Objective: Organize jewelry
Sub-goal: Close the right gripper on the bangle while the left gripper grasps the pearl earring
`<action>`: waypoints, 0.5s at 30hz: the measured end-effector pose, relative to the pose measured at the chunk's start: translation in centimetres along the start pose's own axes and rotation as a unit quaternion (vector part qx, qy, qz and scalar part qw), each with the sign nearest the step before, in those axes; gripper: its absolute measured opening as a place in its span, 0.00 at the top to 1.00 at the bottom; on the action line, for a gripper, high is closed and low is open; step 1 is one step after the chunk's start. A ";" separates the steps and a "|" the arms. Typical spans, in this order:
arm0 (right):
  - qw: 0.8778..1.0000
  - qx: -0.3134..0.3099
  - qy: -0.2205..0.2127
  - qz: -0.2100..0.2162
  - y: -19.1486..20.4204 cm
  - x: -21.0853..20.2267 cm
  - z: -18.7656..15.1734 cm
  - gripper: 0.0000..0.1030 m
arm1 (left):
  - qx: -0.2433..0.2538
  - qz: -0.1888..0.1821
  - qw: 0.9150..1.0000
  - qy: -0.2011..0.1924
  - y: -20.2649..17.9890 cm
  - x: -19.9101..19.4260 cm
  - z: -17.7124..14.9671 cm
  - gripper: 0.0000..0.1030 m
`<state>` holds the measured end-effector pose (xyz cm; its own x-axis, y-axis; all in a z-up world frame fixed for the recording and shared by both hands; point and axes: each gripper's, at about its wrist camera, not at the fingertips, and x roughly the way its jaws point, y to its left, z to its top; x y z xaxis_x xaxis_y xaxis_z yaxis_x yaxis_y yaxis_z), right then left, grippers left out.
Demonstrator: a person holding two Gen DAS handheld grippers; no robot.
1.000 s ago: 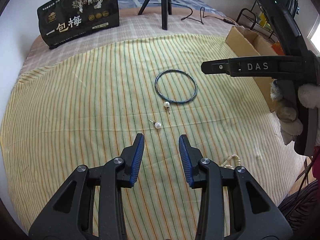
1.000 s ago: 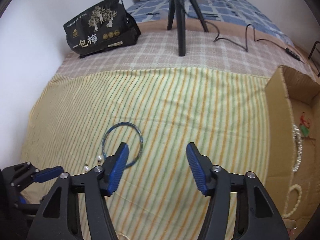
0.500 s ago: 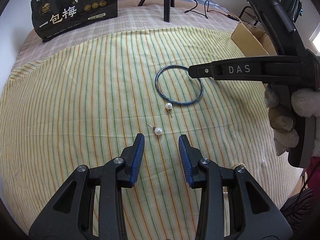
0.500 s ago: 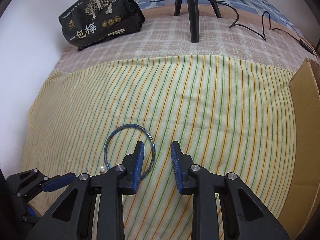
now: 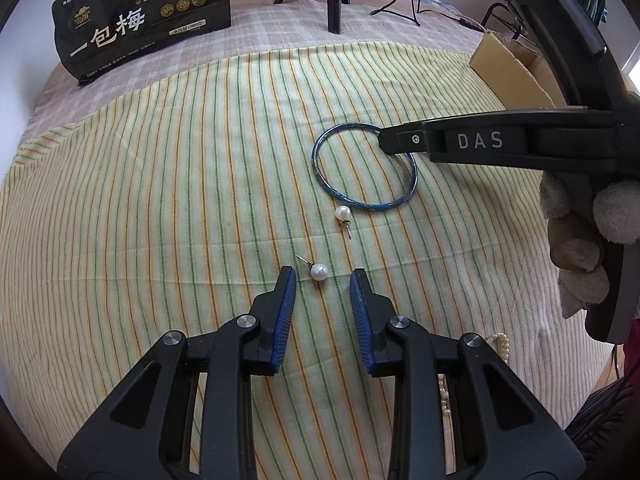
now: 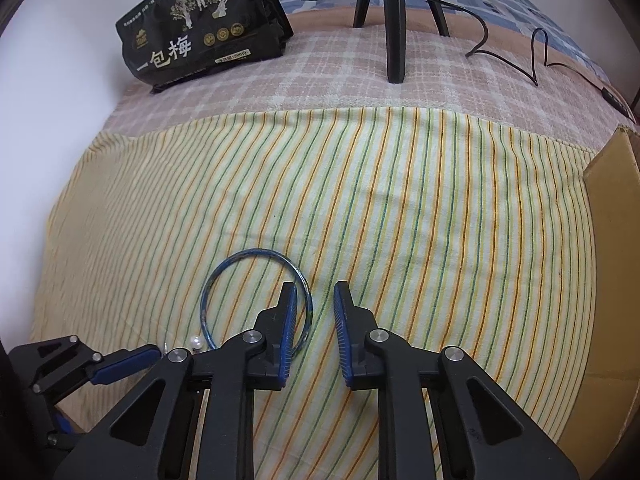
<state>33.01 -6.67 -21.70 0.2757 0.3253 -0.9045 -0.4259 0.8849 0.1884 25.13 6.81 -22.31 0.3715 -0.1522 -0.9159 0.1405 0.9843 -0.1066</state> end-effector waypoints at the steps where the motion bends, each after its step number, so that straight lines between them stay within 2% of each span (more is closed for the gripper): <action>1: 1.000 -0.005 0.000 -0.005 0.1 0.0 0.0 0.87 | 0.004 0.002 1.000 -0.001 -0.1 0.1 0.1 0.77; 5: 1.000 -0.014 -0.001 -0.016 0.5 0.1 0.0 0.93 | 0.018 0.009 1.000 -0.003 -0.6 0.3 0.0 0.87; 9: 0.999 -0.024 -0.005 -0.024 0.9 -0.1 -0.1 0.97 | 0.033 0.016 0.999 -0.007 -1.1 0.3 -0.2 0.93; 15: 1.000 -0.011 -0.010 -0.009 0.5 -0.7 -0.2 0.97 | 0.031 0.023 0.999 -0.009 -1.1 -0.1 -0.4 0.94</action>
<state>32.40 -6.55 -21.07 0.3013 0.3159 -0.8997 -0.4393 0.8834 0.1631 24.59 5.81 -22.29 0.3960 -0.1095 -0.9117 0.1802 0.9828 -0.0398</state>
